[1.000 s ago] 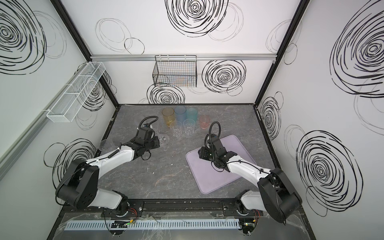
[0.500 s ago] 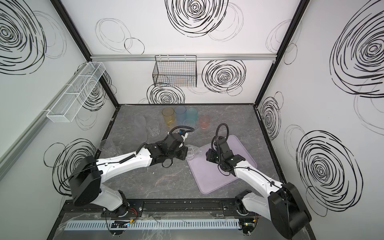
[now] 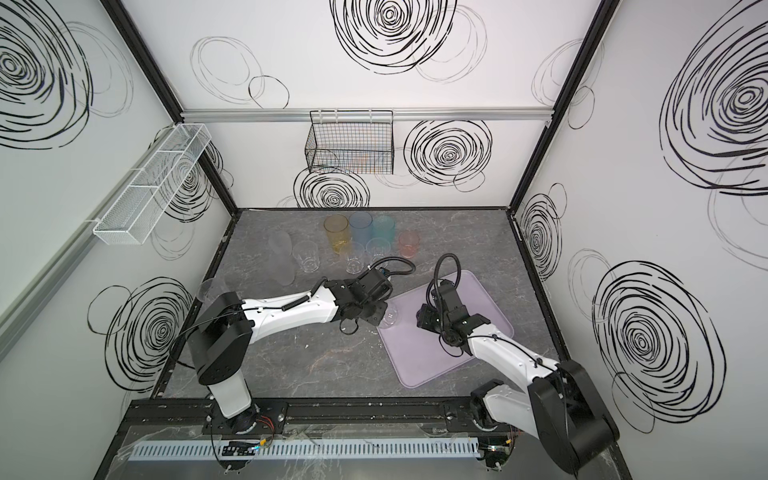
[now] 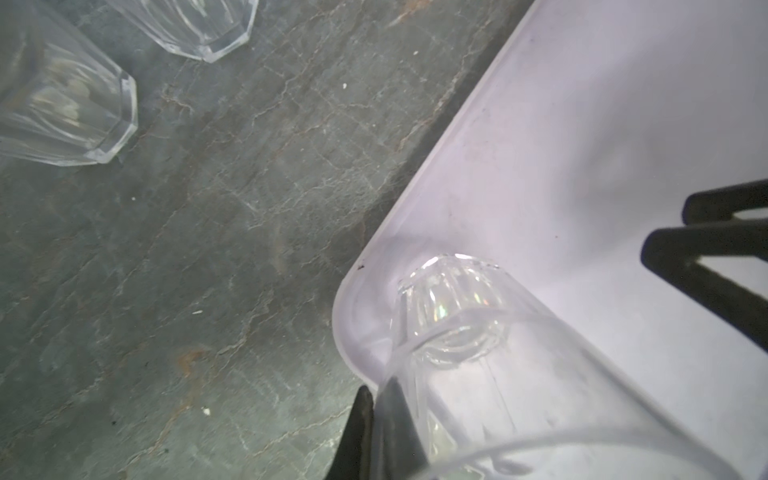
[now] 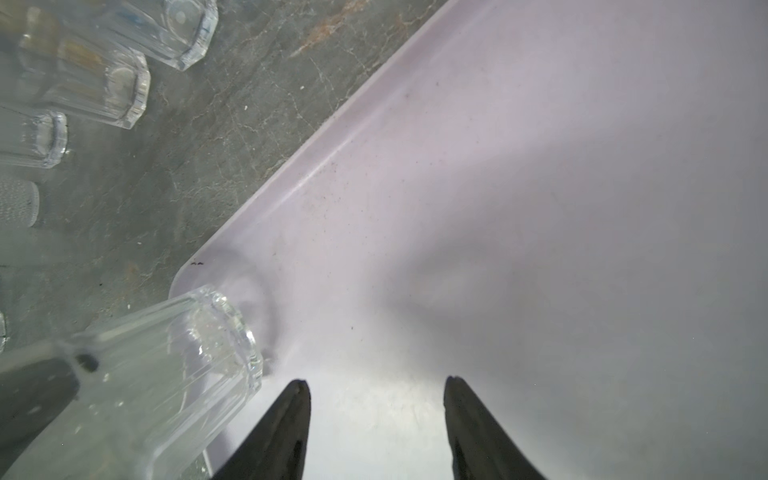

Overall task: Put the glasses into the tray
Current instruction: 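Carry the clear cup over the tray with the left gripper while the right gripper waits, then lower the clear cup onto the lavender tray and open the left gripper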

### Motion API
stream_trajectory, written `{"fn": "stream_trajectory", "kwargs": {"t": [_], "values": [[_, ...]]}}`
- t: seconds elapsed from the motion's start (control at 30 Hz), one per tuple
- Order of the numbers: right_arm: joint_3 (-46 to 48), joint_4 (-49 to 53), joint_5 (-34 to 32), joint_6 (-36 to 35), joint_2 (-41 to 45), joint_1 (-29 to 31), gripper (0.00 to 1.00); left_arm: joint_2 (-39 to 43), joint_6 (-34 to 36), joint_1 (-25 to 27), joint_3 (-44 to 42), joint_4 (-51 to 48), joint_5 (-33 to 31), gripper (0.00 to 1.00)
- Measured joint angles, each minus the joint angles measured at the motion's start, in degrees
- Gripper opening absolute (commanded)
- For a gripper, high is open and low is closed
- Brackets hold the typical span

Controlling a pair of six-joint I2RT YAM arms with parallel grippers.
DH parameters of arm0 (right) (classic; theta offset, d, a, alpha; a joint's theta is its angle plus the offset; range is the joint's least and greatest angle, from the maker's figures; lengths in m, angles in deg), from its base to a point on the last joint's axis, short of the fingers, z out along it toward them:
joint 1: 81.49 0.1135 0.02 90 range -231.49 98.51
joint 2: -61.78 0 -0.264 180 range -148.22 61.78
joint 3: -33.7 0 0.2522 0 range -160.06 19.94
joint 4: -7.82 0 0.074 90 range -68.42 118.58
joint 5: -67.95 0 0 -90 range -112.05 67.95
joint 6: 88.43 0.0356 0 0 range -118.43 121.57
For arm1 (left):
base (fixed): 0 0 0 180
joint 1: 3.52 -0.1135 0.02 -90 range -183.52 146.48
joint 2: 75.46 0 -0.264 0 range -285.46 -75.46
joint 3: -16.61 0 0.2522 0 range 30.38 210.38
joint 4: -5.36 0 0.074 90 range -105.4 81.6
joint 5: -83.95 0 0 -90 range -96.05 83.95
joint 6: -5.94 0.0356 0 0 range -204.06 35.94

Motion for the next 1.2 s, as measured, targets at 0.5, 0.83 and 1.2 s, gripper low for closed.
{"fn": "stream_trajectory", "kwargs": {"t": [0.5, 0.83, 1.2], "values": [[-13.0, -6.9, 2.0, 0.4, -21.8, 0.0, 0.29, -0.4, 1.0, -0.8, 2.7, -0.8, 2.0, 0.24], [-19.8, -12.3, 4.6, 1.7, -30.5, -0.1, 0.24, 4.8, 1.2, -3.4, -2.3, 2.0, 3.5, 0.45], [-24.2, -17.8, 4.9, 5.8, -35.9, -0.2, 0.29, 24.6, -2.8, -13.6, -18.4, 13.4, 6.4, 0.48]]}}
